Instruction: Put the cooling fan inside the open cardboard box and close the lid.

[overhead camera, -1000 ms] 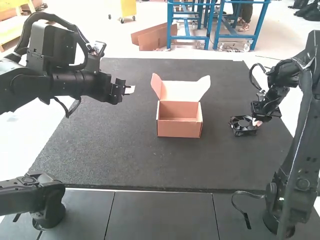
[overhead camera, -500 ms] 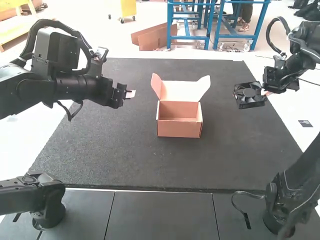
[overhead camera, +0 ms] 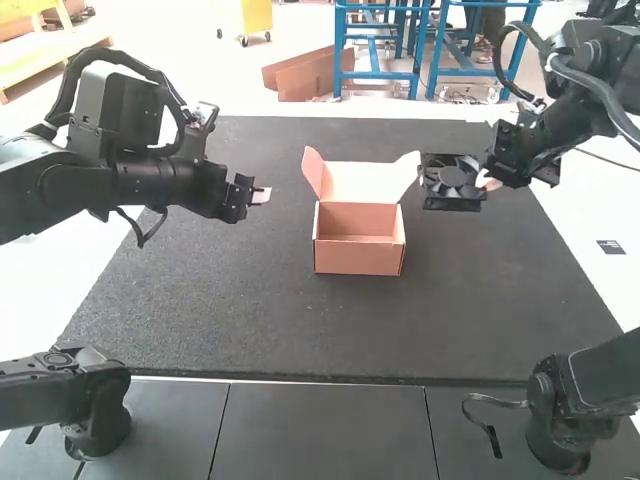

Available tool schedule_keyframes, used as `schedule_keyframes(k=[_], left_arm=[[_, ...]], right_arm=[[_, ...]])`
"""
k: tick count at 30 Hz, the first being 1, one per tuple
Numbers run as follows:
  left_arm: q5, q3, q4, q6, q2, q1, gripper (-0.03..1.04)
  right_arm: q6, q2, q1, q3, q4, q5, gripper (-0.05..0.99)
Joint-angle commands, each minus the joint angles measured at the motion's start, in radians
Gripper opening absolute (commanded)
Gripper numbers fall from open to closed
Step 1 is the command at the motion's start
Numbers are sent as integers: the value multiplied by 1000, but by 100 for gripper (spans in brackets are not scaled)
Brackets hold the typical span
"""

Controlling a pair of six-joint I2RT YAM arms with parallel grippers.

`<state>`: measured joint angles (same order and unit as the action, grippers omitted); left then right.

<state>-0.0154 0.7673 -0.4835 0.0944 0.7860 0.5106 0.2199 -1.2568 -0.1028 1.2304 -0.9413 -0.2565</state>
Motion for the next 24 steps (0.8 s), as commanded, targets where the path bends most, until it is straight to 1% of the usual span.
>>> schedule_keyframes(k=[1, 4, 6, 8, 11, 15, 17, 21, 24], left_arm=[[3, -8, 8, -5, -13, 8, 97], [3, -8, 0, -5, -16, 3, 97], [3, -6, -6, -7, -22, 5, 97], [5, -5, -17, -16, -33, 8, 97], [3, -2, -38, -30, -47, 11, 97], [3, -2, -70, -35, -64, 12, 97], [3, -3, -75, -36, -71, 12, 97], [5, -5, -75, -44, -79, 12, 97], [3, -3, -69, -45, -79, 11, 97]], right_arm=[[128, 23, -89, 7, 7, -18, -2], [179, 22, -167, -12, 18, -10, -2], [233, 20, -219, -26, 64, -10, -2], [257, 19, -261, -35, 98, -3, -2], [262, -12, -316, -40, 122, 8, -2], [288, -69, -380, -29, 165, 25, -2], [300, -105, -405, -16, 182, 42, -2], [312, -176, -436, 14, 210, 45, -2], [312, -227, -440, 32, 233, 57, -2]])
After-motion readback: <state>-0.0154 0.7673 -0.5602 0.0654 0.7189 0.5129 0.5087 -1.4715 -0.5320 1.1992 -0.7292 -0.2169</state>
